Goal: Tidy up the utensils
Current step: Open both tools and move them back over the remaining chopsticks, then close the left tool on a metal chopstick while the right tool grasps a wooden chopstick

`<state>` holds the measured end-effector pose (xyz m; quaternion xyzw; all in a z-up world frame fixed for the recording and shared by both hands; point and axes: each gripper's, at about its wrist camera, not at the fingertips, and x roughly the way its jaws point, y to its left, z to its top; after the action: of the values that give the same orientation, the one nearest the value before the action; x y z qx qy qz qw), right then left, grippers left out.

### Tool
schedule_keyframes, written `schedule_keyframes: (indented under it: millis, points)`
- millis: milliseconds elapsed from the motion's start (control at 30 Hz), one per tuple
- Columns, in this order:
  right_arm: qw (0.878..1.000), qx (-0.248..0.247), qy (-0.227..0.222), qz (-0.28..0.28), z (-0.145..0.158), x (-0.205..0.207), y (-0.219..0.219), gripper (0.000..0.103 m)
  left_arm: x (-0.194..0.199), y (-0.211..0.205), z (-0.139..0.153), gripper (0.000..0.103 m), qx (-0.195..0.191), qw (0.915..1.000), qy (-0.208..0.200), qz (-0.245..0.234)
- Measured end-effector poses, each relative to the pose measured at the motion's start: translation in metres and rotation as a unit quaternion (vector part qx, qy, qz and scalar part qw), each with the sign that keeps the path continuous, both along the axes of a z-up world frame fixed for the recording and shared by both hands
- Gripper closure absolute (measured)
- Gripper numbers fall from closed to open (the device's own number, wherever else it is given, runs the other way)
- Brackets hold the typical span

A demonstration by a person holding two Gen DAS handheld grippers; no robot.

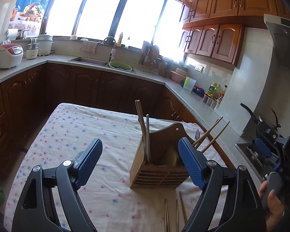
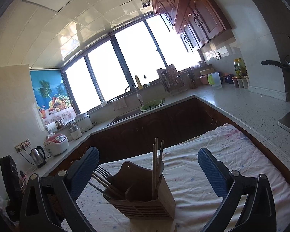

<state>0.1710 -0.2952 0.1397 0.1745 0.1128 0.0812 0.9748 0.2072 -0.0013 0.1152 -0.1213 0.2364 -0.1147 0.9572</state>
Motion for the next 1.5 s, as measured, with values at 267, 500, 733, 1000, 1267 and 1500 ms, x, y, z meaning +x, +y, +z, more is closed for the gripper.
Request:
schedule_keyframes:
  millis: [267,500,733,1000,1267,1500]
  points:
    - [1.0,0.007,0.023,-0.01,-0.021,-0.029,-0.008,0.0,-0.023,0.005,-0.015,0.019,-0.002,0.9998,0.02,0.0]
    - [0.998,-0.002,0.058,-0.012,-0.046,-0.046,-0.012,0.0,-0.039,0.003,-0.038,0.019,0.002,0.9989,0.047,-0.003]
    - [0.995,-0.006,0.095,-0.01,-0.073,-0.059,-0.014,0.0,-0.049,-0.003,-0.062,0.019,0.013,0.997,0.076,-0.011]
    - [0.993,0.001,0.121,-0.016,-0.091,-0.068,-0.022,0.0,-0.058,-0.018,-0.085,0.019,0.043,0.9931,0.105,-0.028]
    - [0.99,0.01,0.136,-0.022,-0.102,-0.072,-0.026,0.0,-0.062,-0.046,-0.116,0.019,0.1,0.9822,0.147,-0.061]
    - [0.988,0.014,0.149,-0.024,-0.112,-0.075,-0.029,0.0,-0.062,-0.079,-0.142,0.019,0.155,0.9684,0.17,-0.096]
